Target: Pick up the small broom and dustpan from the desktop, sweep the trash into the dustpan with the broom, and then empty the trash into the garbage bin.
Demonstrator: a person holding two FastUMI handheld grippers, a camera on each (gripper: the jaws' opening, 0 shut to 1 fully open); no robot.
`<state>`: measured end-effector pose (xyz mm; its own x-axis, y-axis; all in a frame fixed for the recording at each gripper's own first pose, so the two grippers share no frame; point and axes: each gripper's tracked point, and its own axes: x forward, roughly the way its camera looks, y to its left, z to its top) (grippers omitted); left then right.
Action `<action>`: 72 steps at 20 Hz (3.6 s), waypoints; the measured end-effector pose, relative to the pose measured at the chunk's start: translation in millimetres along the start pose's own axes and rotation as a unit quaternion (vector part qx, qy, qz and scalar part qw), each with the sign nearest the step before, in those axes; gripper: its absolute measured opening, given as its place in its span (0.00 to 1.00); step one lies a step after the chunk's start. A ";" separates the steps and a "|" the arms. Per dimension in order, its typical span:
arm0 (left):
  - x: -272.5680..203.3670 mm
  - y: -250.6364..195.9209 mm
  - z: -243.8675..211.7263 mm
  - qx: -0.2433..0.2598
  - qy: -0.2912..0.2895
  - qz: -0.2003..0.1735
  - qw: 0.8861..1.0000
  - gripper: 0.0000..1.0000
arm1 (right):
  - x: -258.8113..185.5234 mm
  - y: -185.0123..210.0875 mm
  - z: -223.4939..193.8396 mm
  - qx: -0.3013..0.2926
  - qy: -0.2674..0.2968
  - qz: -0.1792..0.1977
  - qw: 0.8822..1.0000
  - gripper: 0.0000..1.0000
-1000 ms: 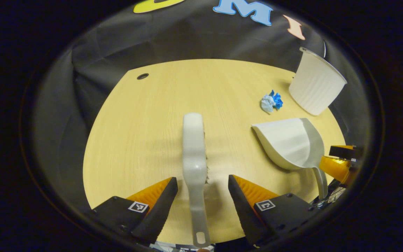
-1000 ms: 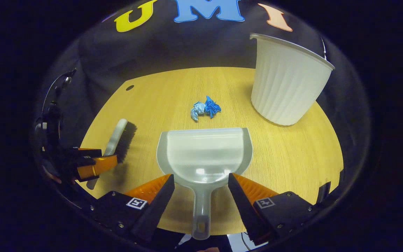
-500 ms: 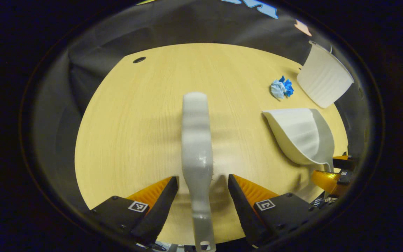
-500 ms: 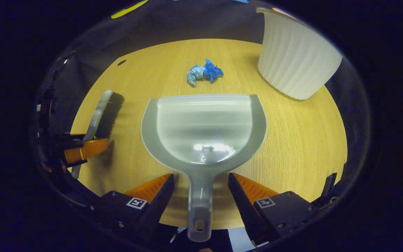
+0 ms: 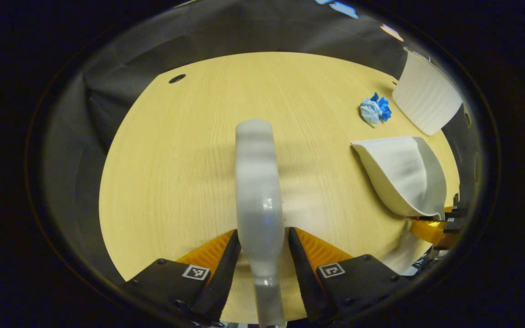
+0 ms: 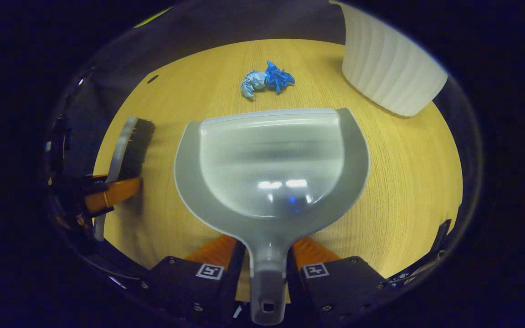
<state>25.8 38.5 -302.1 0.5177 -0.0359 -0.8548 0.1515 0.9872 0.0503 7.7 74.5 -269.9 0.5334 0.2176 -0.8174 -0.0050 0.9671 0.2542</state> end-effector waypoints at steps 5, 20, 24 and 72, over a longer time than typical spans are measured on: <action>1.1 -1.1 2.5 0.000 -0.005 0.006 1.000 0.51 | 0.6 -1.6 -2.7 0.003 0.003 0.006 1.000 0.43; 1.7 -37.1 66.0 0.068 -0.051 -0.028 0.996 0.42 | -5.3 -16.9 8.7 -0.023 -0.040 0.019 0.999 0.32; 13.9 -62.3 96.0 0.098 -0.062 -0.045 0.992 0.40 | -4.1 -29.5 11.5 -0.019 -0.050 0.025 0.998 0.31; -26.8 -210.8 138.8 0.292 -0.032 -0.213 0.932 0.42 | 19.1 -45.9 119.9 -0.068 -0.068 0.058 0.994 0.31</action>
<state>96.8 -190.3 -218.1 0.3524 -0.4334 -0.8295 0.7777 0.6286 0.0019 119.6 18.5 -235.1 0.6319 0.3182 -0.7067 -0.1822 0.9473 0.2637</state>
